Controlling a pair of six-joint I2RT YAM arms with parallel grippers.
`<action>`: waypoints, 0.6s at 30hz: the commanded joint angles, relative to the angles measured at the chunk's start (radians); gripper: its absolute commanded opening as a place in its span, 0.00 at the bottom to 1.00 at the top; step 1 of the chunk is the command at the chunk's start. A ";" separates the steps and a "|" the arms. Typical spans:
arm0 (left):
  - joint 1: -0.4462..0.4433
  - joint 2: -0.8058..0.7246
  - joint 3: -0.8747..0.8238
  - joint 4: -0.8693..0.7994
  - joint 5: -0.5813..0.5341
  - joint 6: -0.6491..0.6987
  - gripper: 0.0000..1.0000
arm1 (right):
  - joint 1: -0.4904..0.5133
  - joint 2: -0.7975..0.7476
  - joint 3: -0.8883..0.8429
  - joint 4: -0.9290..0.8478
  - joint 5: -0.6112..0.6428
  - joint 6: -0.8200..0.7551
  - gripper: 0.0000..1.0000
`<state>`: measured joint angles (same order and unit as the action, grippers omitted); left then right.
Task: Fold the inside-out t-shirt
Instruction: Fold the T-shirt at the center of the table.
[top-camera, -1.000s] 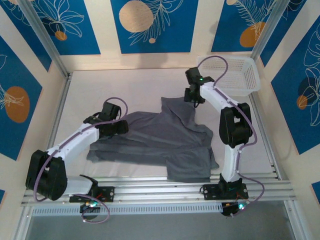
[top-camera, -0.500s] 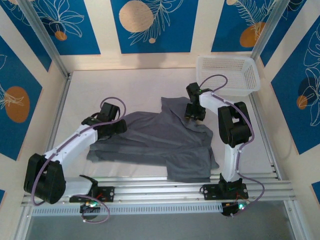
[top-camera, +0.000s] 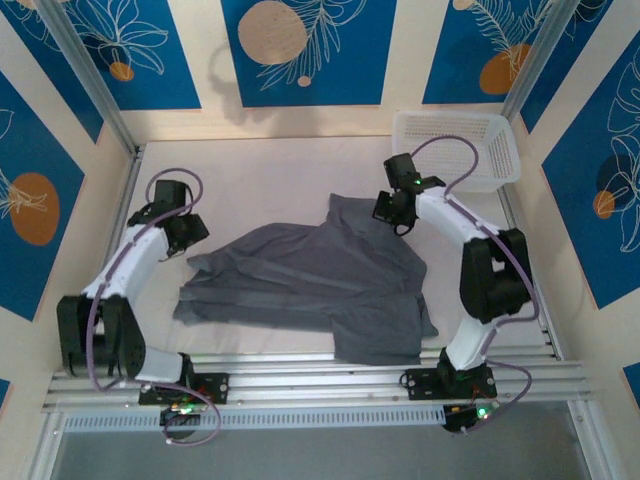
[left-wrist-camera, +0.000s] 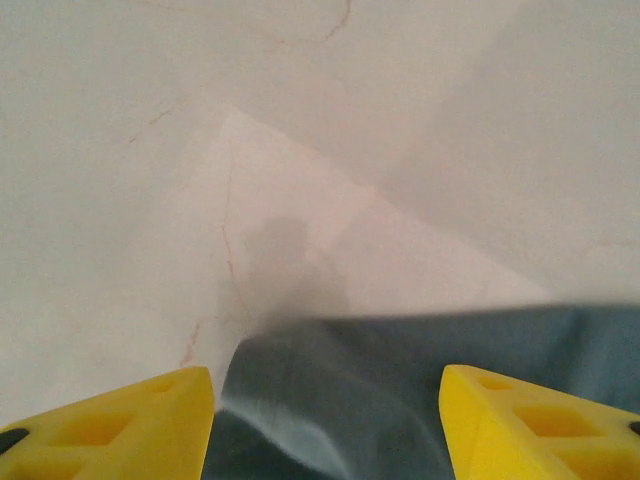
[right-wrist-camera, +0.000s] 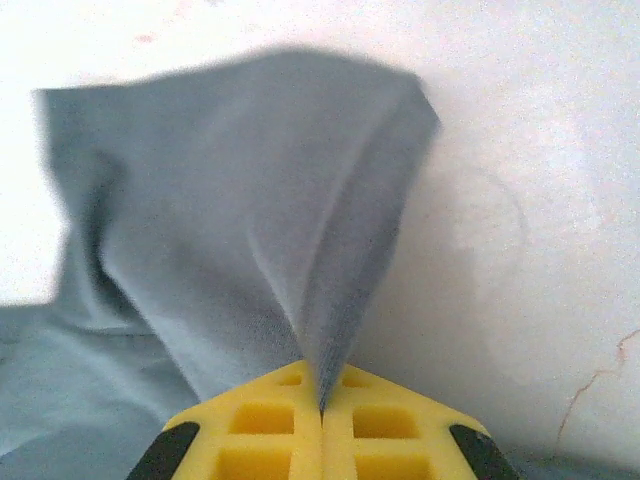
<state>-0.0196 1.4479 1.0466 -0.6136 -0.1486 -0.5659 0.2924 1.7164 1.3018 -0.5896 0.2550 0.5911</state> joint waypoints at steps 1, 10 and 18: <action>0.043 0.103 0.027 -0.008 0.100 0.008 0.61 | 0.006 -0.047 -0.088 0.065 -0.095 -0.008 0.04; 0.099 0.290 -0.036 0.174 0.387 -0.026 0.61 | 0.014 -0.108 -0.199 0.109 -0.175 0.001 0.05; 0.107 0.306 -0.021 0.190 0.337 -0.026 0.00 | 0.016 -0.111 -0.210 0.109 -0.179 -0.004 0.05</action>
<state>0.0776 1.7489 1.0149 -0.4370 0.1753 -0.5972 0.3065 1.6428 1.1046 -0.4820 0.1020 0.5911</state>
